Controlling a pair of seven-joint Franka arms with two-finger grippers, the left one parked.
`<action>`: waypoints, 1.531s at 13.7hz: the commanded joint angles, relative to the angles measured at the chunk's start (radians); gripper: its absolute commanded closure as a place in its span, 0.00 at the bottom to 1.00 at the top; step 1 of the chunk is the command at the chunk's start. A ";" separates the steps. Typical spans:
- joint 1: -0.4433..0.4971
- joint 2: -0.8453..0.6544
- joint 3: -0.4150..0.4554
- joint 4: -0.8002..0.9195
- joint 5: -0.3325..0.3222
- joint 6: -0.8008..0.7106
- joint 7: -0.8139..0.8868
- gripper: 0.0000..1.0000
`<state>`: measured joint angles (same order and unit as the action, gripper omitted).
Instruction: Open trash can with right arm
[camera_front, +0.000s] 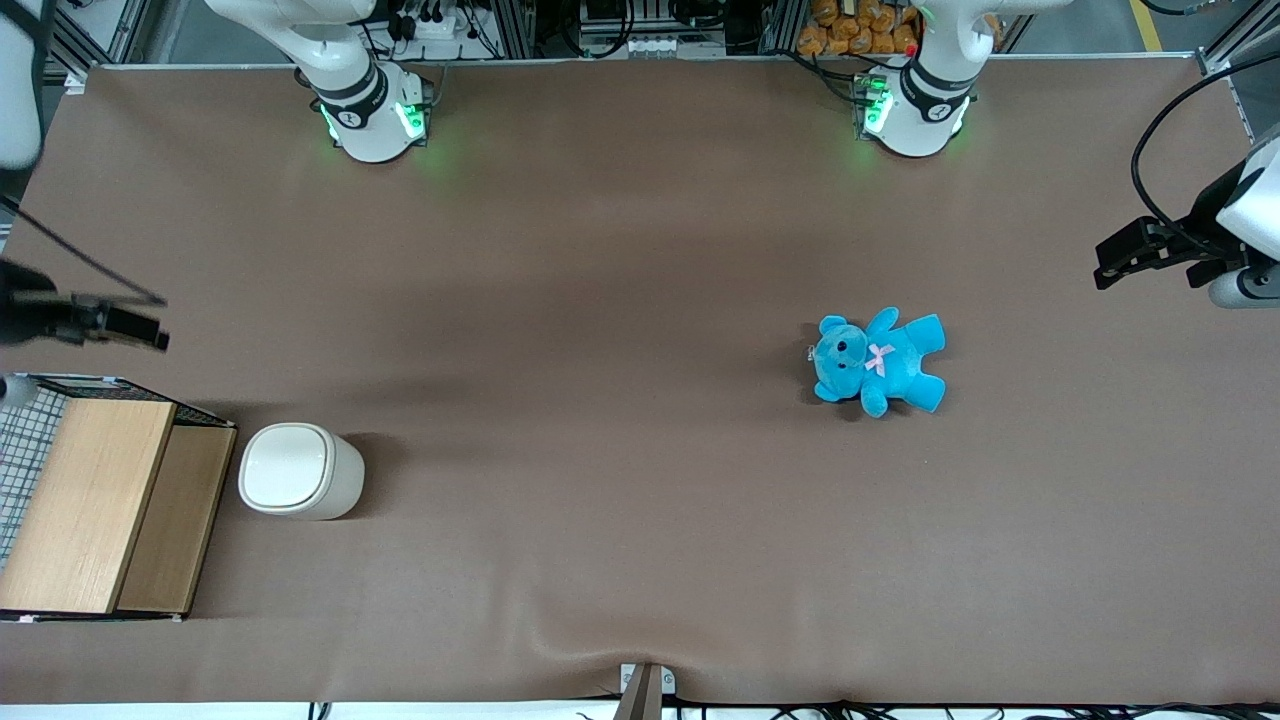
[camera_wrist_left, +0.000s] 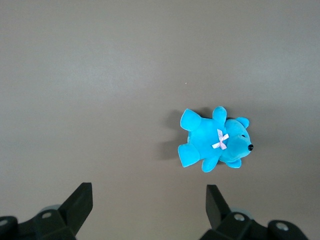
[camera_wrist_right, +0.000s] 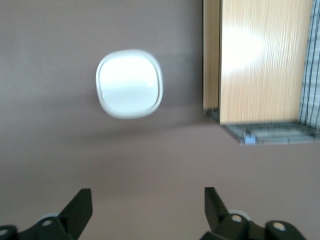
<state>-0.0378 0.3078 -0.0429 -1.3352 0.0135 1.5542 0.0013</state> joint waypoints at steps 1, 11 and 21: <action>-0.025 0.060 0.008 0.028 -0.010 0.085 -0.073 0.28; -0.011 0.227 0.011 0.024 -0.006 0.265 -0.103 1.00; 0.013 0.310 0.011 -0.009 -0.007 0.302 -0.095 1.00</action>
<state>-0.0154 0.5979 -0.0369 -1.3487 0.0146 1.8341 -0.0904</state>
